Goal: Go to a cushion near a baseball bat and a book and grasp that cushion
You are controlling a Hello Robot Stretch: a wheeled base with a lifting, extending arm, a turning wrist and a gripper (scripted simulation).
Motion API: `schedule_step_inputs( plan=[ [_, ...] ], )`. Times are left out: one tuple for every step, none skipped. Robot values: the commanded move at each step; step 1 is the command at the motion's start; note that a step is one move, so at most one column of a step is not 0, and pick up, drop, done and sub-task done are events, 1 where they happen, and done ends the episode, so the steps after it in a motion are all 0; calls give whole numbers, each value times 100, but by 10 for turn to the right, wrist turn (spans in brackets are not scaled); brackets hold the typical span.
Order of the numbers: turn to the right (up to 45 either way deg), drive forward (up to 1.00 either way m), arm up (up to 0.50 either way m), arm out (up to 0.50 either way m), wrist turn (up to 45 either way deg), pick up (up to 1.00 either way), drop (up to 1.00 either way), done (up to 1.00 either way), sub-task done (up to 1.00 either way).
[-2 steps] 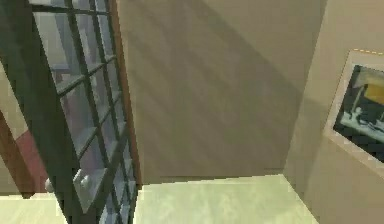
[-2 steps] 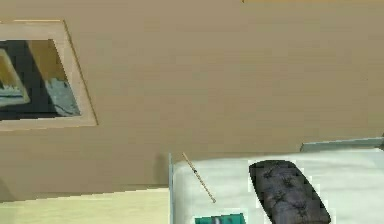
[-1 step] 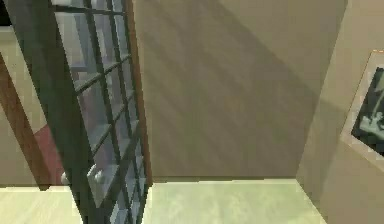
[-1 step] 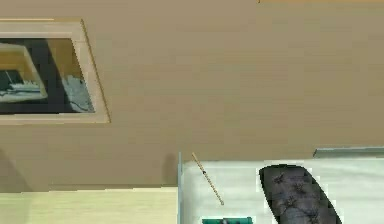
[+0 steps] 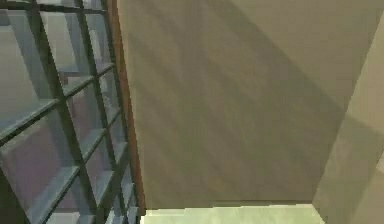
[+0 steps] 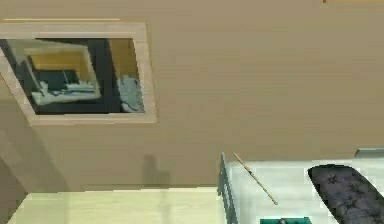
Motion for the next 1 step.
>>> schedule_step_inputs(
  plan=[
    [450, 0, 0, 0, 0, 0, 0, 0, 0]
  ],
)
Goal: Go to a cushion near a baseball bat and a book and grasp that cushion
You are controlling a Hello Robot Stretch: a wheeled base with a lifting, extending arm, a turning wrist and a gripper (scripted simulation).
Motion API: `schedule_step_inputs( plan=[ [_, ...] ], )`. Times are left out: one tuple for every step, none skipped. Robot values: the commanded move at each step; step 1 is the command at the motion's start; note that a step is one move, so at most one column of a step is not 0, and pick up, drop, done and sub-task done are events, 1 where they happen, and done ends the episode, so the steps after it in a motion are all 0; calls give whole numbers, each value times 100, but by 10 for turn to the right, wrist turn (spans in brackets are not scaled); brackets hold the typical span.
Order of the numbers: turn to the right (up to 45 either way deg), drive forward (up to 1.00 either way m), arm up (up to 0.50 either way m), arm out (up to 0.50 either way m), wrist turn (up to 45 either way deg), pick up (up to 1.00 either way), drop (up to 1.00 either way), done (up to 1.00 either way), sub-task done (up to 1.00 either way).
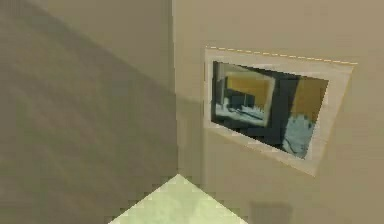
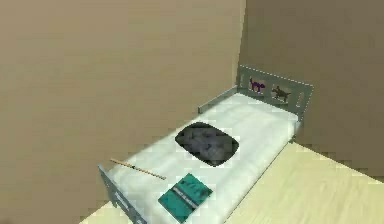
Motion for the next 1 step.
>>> schedule_step_inputs(
  plan=[
    [420, 0, 0, 0, 0, 0, 0, 0, 0]
  ],
)
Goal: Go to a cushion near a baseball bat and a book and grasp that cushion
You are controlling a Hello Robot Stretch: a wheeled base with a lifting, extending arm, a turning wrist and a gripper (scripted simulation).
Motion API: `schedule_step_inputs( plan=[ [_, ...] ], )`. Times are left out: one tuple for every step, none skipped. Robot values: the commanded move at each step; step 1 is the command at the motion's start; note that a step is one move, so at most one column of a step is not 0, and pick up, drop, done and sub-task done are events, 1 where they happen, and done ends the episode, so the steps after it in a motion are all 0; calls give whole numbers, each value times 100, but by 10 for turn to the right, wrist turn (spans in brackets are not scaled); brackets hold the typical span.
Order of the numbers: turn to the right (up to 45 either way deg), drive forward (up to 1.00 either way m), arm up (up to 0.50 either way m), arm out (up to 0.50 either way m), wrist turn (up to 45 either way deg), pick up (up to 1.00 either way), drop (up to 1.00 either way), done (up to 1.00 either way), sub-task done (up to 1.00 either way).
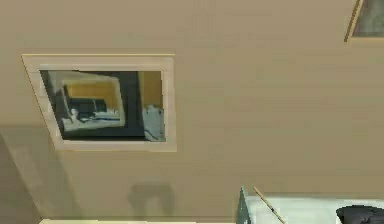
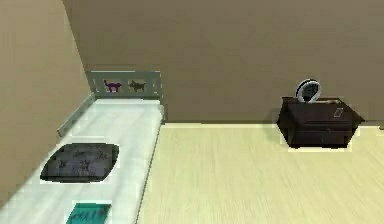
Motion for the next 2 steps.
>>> schedule_step_inputs(
  plan=[
    [0, 70, 0, 0, 0, 0, 0, 0, 0],
    [0, 0, 50, 0, 0, 0, 0, 0, 0]
  ],
)
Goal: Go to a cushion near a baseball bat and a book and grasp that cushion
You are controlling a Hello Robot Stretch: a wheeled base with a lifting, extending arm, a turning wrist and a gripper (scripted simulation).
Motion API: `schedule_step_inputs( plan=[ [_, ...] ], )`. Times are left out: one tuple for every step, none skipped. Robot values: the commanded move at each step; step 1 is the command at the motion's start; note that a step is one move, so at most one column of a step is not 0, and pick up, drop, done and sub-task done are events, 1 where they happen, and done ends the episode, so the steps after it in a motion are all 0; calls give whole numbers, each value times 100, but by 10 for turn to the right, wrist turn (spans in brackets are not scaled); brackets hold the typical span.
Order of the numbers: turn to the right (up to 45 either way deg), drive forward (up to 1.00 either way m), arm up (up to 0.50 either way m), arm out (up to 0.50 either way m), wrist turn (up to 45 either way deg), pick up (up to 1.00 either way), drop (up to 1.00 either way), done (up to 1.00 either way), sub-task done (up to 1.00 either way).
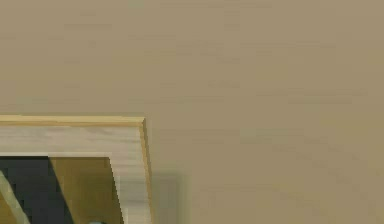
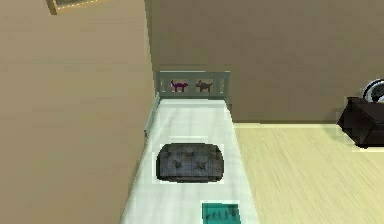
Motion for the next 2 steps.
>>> schedule_step_inputs(
  plan=[
    [0, 0, 4, 0, 0, 0, 0, 0, 0],
    [0, 0, 0, 48, 0, 0, 0, 0, 0]
  ],
)
